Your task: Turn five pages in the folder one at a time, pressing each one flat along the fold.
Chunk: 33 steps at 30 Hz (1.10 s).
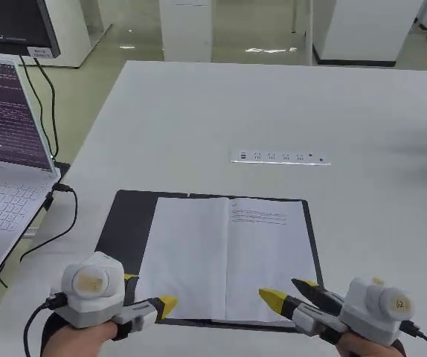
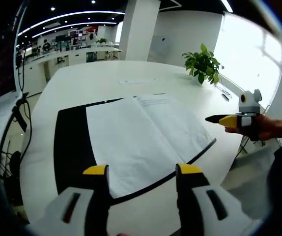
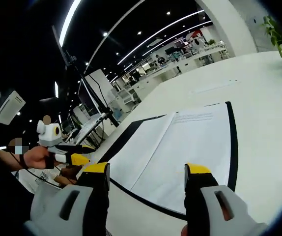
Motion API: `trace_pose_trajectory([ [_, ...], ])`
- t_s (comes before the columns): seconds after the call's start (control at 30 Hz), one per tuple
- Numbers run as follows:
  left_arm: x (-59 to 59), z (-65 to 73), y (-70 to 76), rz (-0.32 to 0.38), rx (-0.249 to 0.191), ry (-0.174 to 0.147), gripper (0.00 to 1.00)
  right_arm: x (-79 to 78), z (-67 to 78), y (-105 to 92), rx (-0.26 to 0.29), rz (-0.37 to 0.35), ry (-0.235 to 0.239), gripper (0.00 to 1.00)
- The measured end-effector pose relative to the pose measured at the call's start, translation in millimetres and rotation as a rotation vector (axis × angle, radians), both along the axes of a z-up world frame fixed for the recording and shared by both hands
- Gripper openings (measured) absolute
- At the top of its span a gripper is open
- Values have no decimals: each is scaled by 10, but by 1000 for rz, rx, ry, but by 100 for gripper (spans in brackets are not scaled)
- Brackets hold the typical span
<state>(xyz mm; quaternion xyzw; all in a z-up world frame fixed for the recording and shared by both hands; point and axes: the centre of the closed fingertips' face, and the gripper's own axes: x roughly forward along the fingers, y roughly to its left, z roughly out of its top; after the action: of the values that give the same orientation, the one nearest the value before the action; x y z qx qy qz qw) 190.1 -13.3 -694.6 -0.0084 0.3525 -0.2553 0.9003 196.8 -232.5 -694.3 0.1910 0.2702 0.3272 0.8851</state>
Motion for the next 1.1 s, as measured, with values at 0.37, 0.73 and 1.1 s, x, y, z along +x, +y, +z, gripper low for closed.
trace_pose_trajectory([
  [0.37,-72,267,45,-54,65,-62,64,-64,191,-363,-103,-35,-67,67],
  [0.73,-165,413,37,-4,21,-116,69,-228,164,-465,-153,-19,-72,67],
  [1.1,-196,411,82,20,17,-113,70,-305,169,-482,-162,-13,-73,67],
])
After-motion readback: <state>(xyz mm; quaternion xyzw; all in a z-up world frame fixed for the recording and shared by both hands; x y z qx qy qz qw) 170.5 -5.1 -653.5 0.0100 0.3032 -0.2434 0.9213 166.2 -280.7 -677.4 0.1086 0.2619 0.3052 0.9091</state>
